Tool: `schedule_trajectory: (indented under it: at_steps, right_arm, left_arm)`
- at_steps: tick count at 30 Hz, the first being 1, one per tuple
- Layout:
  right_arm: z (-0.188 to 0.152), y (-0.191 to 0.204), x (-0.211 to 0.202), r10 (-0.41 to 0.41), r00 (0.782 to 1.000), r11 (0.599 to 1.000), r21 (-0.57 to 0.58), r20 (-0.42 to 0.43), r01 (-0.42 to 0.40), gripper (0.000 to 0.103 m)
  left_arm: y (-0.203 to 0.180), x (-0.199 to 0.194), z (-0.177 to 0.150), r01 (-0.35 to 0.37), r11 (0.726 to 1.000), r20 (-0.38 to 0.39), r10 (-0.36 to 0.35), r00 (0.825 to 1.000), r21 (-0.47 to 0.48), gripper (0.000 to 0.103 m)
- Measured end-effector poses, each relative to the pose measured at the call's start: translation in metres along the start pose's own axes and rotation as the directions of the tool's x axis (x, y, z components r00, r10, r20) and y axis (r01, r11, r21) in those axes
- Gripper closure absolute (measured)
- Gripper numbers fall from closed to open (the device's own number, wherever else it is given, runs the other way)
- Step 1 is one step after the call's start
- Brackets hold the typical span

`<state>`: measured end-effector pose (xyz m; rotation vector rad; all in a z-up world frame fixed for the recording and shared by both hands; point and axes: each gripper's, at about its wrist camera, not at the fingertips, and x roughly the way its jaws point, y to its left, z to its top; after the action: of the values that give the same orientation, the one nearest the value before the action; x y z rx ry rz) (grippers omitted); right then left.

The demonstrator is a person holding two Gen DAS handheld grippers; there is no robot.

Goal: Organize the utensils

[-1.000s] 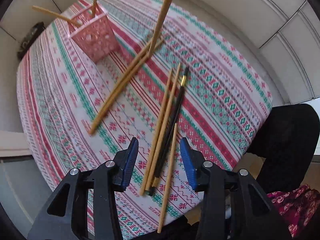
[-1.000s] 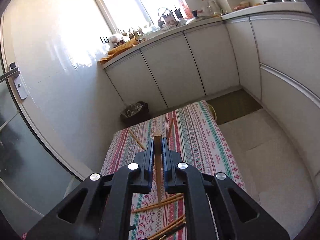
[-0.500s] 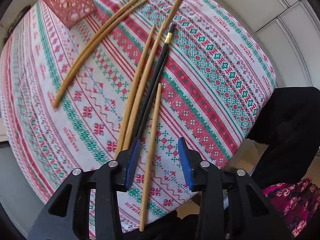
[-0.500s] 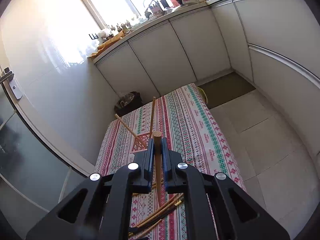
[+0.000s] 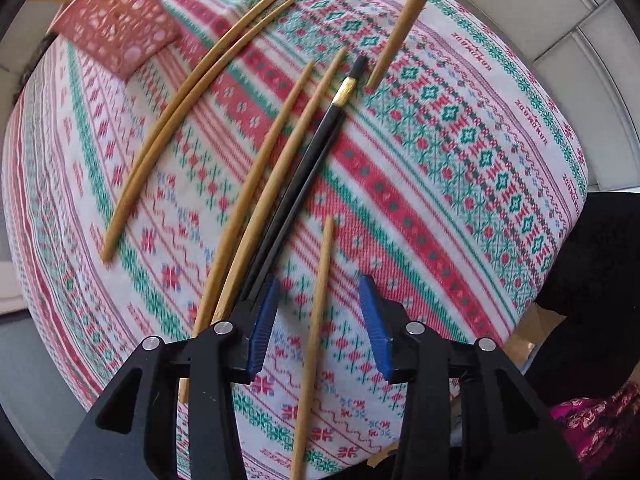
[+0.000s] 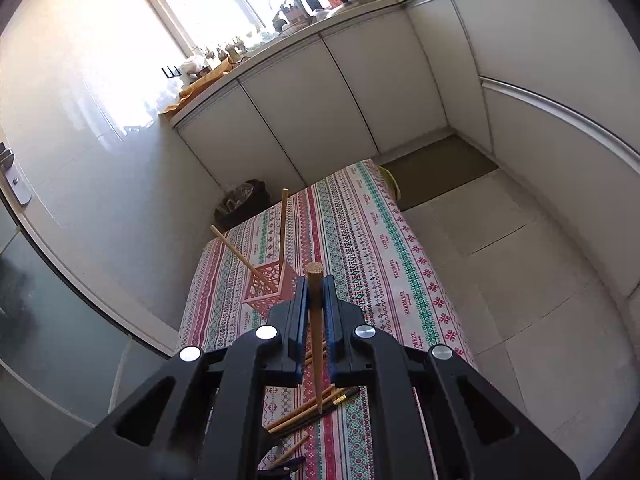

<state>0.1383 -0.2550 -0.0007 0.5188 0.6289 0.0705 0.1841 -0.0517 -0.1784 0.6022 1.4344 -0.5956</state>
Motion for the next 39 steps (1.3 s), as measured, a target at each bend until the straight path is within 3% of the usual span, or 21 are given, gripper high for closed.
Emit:
schedule_trajectory:
  at_steps: [1, 2, 4, 6, 8, 9, 11, 13, 16, 23, 24, 27, 31, 39]
  right_arm:
    - [0.0, -0.001, 0.0, -0.004, 1.0, 1.0, -0.001, 0.0, 0.004, 0.095]
    - [0.0, -0.002, -0.002, -0.009, 1.0, 1.0, -0.002, 0.003, 0.009, 0.095]
    - [0.001, -0.005, -0.004, -0.018, 1.0, 1.0, -0.003, 0.01, 0.018, 0.095]
    - [0.001, -0.007, -0.007, -0.024, 1.0, 1.0, 0.0, 0.01, 0.024, 0.095]
    - [0.0, -0.006, -0.009, -0.03, 1.0, 0.999, -0.014, 0.006, 0.03, 0.095]
    - [0.0, -0.003, -0.01, -0.032, 0.999, 0.999, -0.027, 0.007, 0.032, 0.095]
    - [0.0, 0.005, -0.013, -0.029, 1.0, 0.998, -0.058, 0.011, 0.03, 0.095]
    - [0.0, 0.015, -0.017, -0.014, 1.0, 0.997, -0.078, 0.015, 0.015, 0.095]
    - [0.007, 0.033, -0.025, 0.014, 0.999, 0.994, -0.106, 0.036, -0.01, 0.095]
    - [0.041, 0.073, -0.044, 0.059, 0.988, 0.987, -0.156, 0.14, -0.037, 0.095]
    - [0.048, 0.078, -0.044, 0.064, 0.986, 0.986, -0.16, 0.156, -0.039, 0.095]
    - [0.072, 0.091, -0.04, 0.068, 0.975, 0.986, -0.161, 0.212, -0.034, 0.095]
    - [0.099, 0.1, -0.021, 0.076, 0.965, 0.987, -0.155, 0.25, -0.037, 0.095]
    - [0.117, 0.112, 0.051, 0.056, 0.97, 0.983, -0.185, 0.235, -0.012, 0.095]
  left_arm:
    - [-0.006, -0.001, 0.006, 0.018, 1.0, -0.001, -0.018, 1.0, 0.012, 0.091]
    - [-0.012, -0.001, 0.006, -0.011, 0.999, 0.008, 0.011, 1.0, 0.03, 0.098]
    - [-0.021, -0.002, 0.005, -0.043, 0.999, 0.044, 0.041, 0.998, 0.033, 0.098]
    - [-0.017, -0.006, -0.012, 0.018, 0.998, 0.097, -0.013, 0.995, -0.054, 0.098]
    - [-0.005, -0.013, -0.024, -0.005, 0.993, 0.17, 0.025, 0.985, -0.119, 0.098]
    - [0.0, -0.021, -0.029, -0.007, 0.988, 0.202, 0.038, 0.979, -0.152, 0.098]
    - [0.009, -0.055, -0.041, 0.018, 0.977, 0.316, 0.052, 0.947, -0.214, 0.099]
    - [0.016, -0.098, -0.054, 0.063, 0.965, 0.442, 0.058, 0.895, -0.255, 0.099]
    - [0.02, -0.153, -0.069, 0.087, 0.954, 0.586, 0.103, 0.803, -0.288, 0.099]
    - [0.039, -0.246, -0.063, 0.129, 0.932, 0.79, 0.206, 0.577, -0.338, 0.099]
    - [0.044, -0.257, -0.059, 0.128, 0.93, 0.803, 0.222, 0.553, -0.345, 0.099]
    - [0.062, -0.278, -0.04, 0.128, 0.925, 0.828, 0.251, 0.502, -0.358, 0.099]
    - [0.079, -0.293, -0.012, 0.116, 0.913, 0.826, 0.292, 0.482, -0.39, 0.099]
    - [0.128, -0.274, 0.024, 0.132, 0.891, 0.809, 0.321, 0.493, -0.434, 0.099]
